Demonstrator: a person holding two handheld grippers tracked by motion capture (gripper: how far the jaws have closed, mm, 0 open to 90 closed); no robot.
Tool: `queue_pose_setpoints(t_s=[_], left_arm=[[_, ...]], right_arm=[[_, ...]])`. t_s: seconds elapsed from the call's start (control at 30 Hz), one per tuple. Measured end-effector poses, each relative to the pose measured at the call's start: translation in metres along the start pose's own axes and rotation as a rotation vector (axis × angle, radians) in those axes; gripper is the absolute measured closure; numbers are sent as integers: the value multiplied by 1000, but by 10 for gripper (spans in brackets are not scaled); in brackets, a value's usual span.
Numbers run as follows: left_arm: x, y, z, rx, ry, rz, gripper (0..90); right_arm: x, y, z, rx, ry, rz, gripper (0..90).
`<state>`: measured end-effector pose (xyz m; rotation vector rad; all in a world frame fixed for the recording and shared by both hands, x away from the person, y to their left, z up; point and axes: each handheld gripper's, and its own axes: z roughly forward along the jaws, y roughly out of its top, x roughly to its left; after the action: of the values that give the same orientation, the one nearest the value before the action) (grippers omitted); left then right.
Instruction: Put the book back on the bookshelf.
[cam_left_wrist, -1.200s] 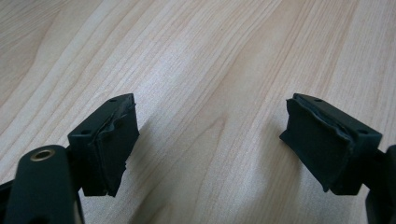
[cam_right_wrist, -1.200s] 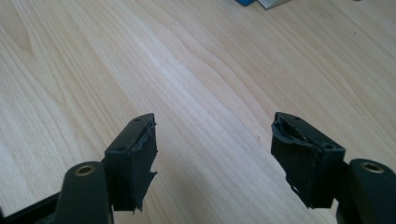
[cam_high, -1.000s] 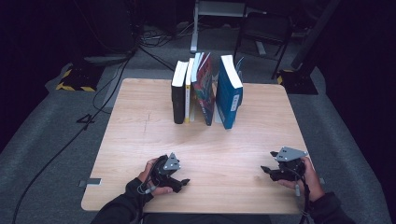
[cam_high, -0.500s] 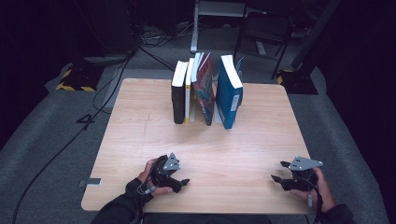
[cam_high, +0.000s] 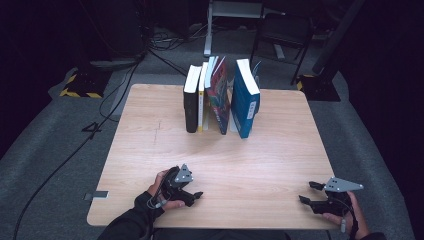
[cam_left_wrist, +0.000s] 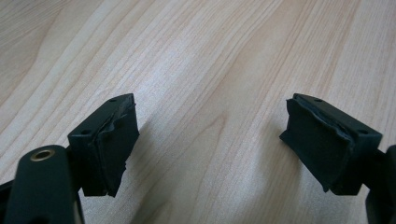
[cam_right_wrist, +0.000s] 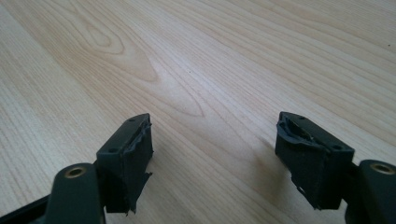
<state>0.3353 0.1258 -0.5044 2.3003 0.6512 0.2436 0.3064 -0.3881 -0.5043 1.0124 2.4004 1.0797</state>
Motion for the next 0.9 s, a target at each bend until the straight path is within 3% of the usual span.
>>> queue_pose_setpoints(t_s=[0.9], left_arm=[[0, -1, -1, 1, 0, 0, 173]], right_arm=[[-2, 0, 1, 2, -26, 24, 252]])
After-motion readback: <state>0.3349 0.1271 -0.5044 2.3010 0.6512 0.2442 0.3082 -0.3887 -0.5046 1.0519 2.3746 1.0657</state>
